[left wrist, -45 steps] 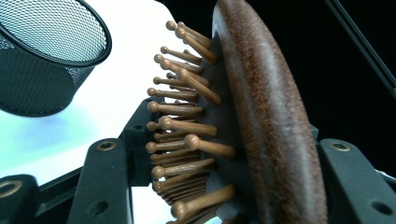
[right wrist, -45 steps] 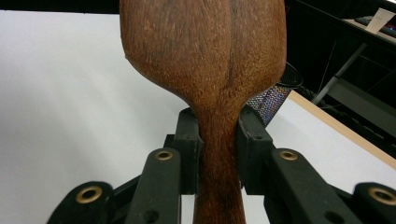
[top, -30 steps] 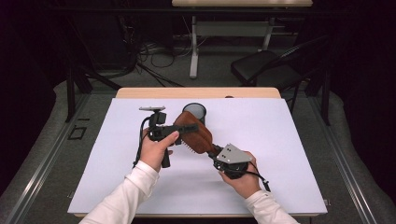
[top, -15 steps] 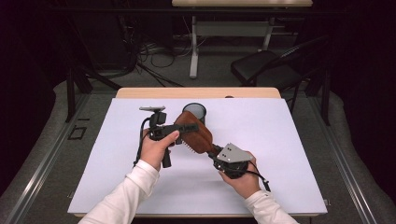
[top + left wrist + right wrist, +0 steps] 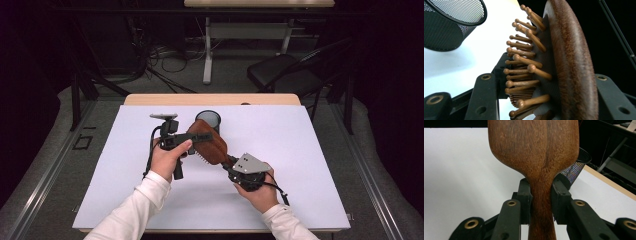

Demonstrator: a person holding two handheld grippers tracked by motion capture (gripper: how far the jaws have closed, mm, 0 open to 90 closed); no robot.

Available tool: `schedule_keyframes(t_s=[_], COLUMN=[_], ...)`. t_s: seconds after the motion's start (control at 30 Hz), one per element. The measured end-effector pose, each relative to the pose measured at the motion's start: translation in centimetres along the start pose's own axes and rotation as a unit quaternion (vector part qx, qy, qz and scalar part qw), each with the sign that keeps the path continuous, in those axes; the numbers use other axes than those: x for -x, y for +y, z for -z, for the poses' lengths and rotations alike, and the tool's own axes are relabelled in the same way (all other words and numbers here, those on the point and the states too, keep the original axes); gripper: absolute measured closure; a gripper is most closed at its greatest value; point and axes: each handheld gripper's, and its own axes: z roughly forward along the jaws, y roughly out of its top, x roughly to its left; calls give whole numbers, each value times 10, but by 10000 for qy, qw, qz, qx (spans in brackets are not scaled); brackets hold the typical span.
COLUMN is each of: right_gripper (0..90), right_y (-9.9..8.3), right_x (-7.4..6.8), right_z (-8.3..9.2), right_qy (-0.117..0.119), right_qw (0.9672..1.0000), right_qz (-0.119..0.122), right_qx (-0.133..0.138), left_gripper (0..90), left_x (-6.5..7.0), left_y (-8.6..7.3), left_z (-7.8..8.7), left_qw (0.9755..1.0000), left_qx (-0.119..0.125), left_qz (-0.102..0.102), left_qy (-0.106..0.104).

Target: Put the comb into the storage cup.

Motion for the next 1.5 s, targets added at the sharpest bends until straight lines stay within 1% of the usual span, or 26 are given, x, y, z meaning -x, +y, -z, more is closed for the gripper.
schedule_keyframes(t_s=[0.07,0.17,0.4,0.57,0.67,0.8,0.9,1.0,1.07,1.17,1.3,1.33,1.5], right_gripper=[719,716,702,634,585,528,484,448,437,423,407,389,389], right_y=[0,0,-1,-2,-2,-2,-2,-2,-2,-1,0,1,2], right_x=[1,1,3,5,5,5,6,6,6,7,9,10,10], right_z=[0,0,-1,-1,-3,-4,-4,-5,-5,-5,-5,-5,-5], right_qy=[16,37,79,82,94,151,149,136,135,155,217,230,276], right_qw=[10000,10000,9999,9998,9997,9996,9995,9995,9995,9995,9990,9988,9983], right_qz=[-23,-57,-143,-206,-208,-246,-262,-286,-292,-268,-367,-418,-500], right_qx=[-7,-14,7,20,35,-9,-13,-10,-26,-91,-98,-136,-144], left_gripper=[486,486,487,487,486,487,487,487,487,487,487,486,487], left_x=[0,-1,-2,-3,-4,-6,-7,-9,-9,-10,-11,-11,-12], left_y=[0,1,1,2,2,2,2,3,3,4,5,5,6], left_z=[0,0,-1,0,0,1,0,1,1,2,3,3,6], left_qw=[10000,10000,10000,10000,10000,10000,9999,9999,9999,9999,9998,9997,9996], left_qx=[-1,-27,-22,-30,-14,-11,-11,1,56,77,81,94,130], left_qz=[38,13,75,40,84,62,91,48,79,59,55,64,58], left_qy=[-1,4,-15,20,28,65,83,107,110,136,192,205,253])
